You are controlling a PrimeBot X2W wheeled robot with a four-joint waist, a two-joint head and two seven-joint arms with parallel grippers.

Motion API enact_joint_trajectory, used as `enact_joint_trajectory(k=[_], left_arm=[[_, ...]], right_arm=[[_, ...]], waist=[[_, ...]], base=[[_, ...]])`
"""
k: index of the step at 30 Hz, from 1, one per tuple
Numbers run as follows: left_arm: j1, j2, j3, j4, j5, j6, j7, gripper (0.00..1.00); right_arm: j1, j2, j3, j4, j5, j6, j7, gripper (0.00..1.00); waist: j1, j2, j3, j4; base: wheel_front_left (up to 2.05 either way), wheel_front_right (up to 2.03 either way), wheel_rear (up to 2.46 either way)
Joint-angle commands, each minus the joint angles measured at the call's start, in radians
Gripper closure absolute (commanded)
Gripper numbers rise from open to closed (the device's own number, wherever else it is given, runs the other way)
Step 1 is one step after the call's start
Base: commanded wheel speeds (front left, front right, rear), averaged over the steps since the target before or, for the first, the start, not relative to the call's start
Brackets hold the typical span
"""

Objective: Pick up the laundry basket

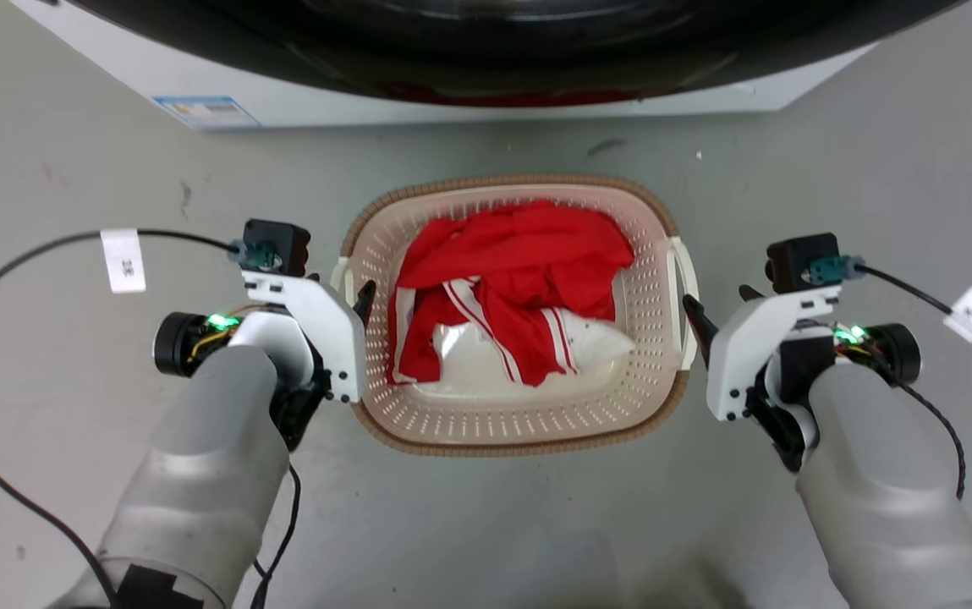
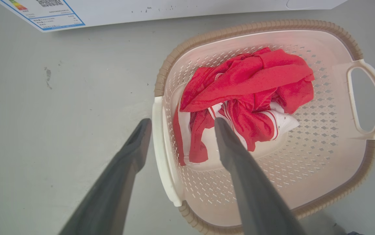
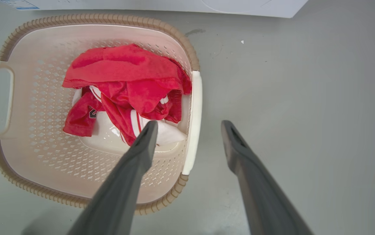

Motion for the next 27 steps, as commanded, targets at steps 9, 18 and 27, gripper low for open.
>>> enact_joint_trajectory(k=[9, 18, 27], left_arm=[[-0.087, 0.052, -0.114, 0.036, -0.133, 0.001, 0.105, 0.0], [-0.161, 0.063, -0.179, 0.077, -0.203, 0.001, 0.126, 0.0], [-0.2, 0.063, -0.232, 0.118, -0.253, 0.001, 0.135, 0.0]], right_arm=[[-0.151, 0.002, 0.099, 0.175, 0.1, -0.001, 0.008, 0.0], [-0.264, 0.002, 0.161, 0.3, 0.153, -0.001, 0.0, 0.0], [-0.322, 0.002, 0.223, 0.36, 0.222, -0.001, 0.008, 0.0]], waist=[[-0.0002, 0.0, 0.117, -0.011], [-0.0002, 0.0, 0.191, -0.008], [-0.0002, 0.0, 0.229, -0.011]], base=[[0.0, 0.0, 0.0], [0.0, 0.0, 0.0], [0.0, 0.0, 0.0]])
